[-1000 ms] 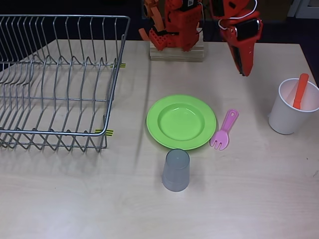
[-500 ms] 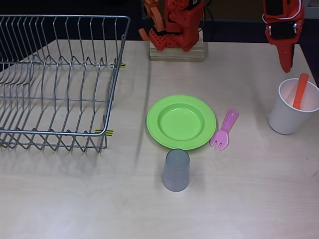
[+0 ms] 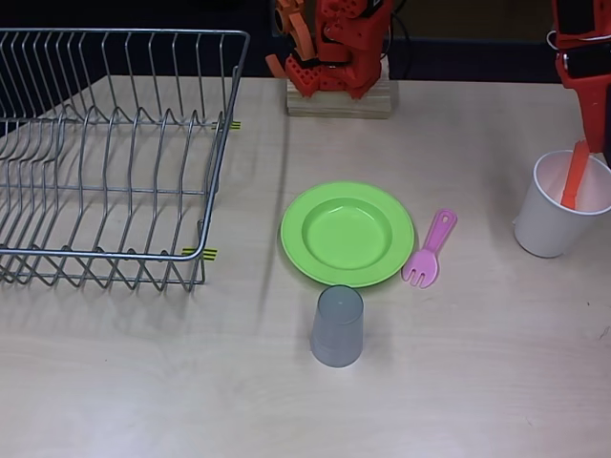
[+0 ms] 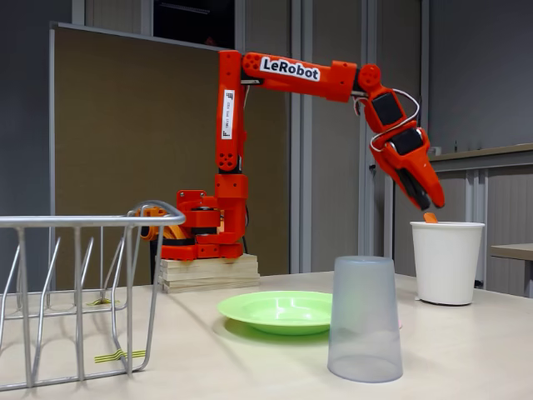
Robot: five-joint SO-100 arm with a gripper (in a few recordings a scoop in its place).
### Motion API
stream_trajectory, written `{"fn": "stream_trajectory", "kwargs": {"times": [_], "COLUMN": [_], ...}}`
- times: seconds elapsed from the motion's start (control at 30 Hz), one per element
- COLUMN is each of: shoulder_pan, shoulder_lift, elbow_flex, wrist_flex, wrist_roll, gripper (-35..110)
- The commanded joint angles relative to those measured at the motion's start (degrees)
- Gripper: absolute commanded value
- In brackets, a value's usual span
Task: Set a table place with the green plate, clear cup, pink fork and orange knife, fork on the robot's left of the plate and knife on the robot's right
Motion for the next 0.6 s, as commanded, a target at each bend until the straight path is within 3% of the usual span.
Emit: {"fn": "stream_trajectory", "kwargs": {"times": [0.0, 0.57], "shoulder_pan": [-1.3, 0.4], "shoulder_lift": [0.4, -0.7], "elbow_flex": [-0.9, 0.6], "wrist_flex": [-0.8, -1.5], "wrist_roll": [1.6, -4.2], "gripper": [19, 13]}}
